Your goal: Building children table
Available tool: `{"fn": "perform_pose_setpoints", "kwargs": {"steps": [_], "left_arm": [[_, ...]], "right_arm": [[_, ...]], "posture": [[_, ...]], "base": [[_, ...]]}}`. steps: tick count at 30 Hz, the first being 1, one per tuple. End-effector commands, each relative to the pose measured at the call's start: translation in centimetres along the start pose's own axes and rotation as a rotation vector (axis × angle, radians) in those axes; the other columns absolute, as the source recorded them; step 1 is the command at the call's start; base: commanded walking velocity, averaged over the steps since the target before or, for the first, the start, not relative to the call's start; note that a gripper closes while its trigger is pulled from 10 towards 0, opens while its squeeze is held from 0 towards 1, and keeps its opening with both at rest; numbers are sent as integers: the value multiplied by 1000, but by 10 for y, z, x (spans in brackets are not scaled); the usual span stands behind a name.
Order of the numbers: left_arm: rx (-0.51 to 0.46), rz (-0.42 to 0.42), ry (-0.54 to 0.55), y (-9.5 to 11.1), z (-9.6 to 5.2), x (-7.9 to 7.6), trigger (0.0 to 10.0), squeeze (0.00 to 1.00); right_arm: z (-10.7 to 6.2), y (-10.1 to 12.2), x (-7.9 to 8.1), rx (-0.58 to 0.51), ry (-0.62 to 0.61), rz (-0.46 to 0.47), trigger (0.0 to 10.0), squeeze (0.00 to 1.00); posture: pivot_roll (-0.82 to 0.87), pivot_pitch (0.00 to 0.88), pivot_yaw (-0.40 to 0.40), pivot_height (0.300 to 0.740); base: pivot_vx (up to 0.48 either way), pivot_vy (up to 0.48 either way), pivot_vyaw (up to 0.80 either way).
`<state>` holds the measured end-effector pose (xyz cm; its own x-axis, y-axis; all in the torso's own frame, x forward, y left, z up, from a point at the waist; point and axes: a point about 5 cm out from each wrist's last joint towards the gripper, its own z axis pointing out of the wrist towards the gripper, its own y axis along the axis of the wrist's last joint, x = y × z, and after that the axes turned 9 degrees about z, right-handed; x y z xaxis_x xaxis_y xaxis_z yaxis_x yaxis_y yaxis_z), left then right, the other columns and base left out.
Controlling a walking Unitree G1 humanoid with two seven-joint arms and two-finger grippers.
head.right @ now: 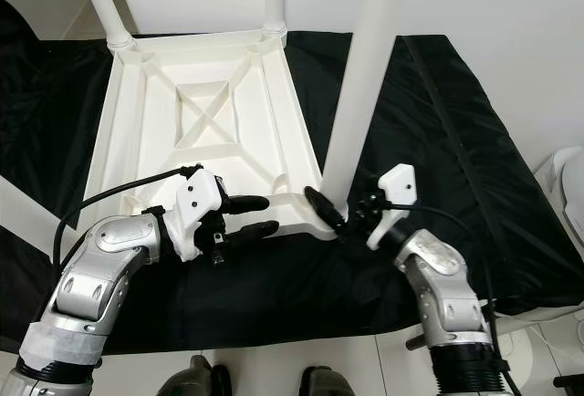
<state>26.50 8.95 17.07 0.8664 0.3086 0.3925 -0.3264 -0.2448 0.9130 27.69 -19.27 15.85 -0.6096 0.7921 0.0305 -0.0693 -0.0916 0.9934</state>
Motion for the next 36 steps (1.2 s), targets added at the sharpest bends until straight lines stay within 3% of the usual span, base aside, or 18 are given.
{"fn": "perform_pose_setpoints", "kwargs": {"steps": [1,8,9,11,12,24,25,28,33,35,36], "left_arm": [[40,2,204,-3,-3,11,10000,0],[19,-26,207,-4,2,8,10000,0],[18,-30,194,-4,5,3,10000,0],[19,-30,177,-4,8,-2,10000,0],[13,-35,165,-3,10,-5,10000,0],[9,-29,161,-3,13,-9,10000,0],[10,-28,163,-3,13,-9,10000,0],[25,-27,170,-4,13,-7,10000,0],[27,-29,182,-4,14,-4,10000,0],[45,13,222,-6,16,2,10000,0],[45,13,222,-6,16,2,10000,0]], "right_arm": [[-9,-4,-9,22,-49,-5,10000,0],[-4,-3,-2,22,5,-8,10000,0],[-3,-4,-1,33,12,-8,8235,0],[-1,-7,-1,47,17,-9,8235,0],[-1,-8,-2,56,16,-9,0,0],[-2,-15,-7,88,-99,-25,0,0],[-2,-16,-7,89,-128,-24,10000,0],[-1,-18,-7,75,-292,13,10000,0],[2,-15,0,39,-394,1,10000,0],[4,-18,9,10,-536,15,10000,0],[4,-18,9,10,-536,15,10000,0]], "posture": [[-93,114,30,740],[-93,112,37,740],[-93,111,39,740],[-91,111,38,740],[-90,110,38,740],[-88,105,29,740],[-88,105,29,740],[-92,102,20,740],[-91,102,19,740],[-97,100,18,740],[-97,100,18,740]], "base": [[0,0,0],[0,0,0],[0,0,0],[0,0,0],[0,0,0],[0,0,0],[0,0,0],[0,0,0],[0,0,0],[0,0,0],[0,0,0]]}}
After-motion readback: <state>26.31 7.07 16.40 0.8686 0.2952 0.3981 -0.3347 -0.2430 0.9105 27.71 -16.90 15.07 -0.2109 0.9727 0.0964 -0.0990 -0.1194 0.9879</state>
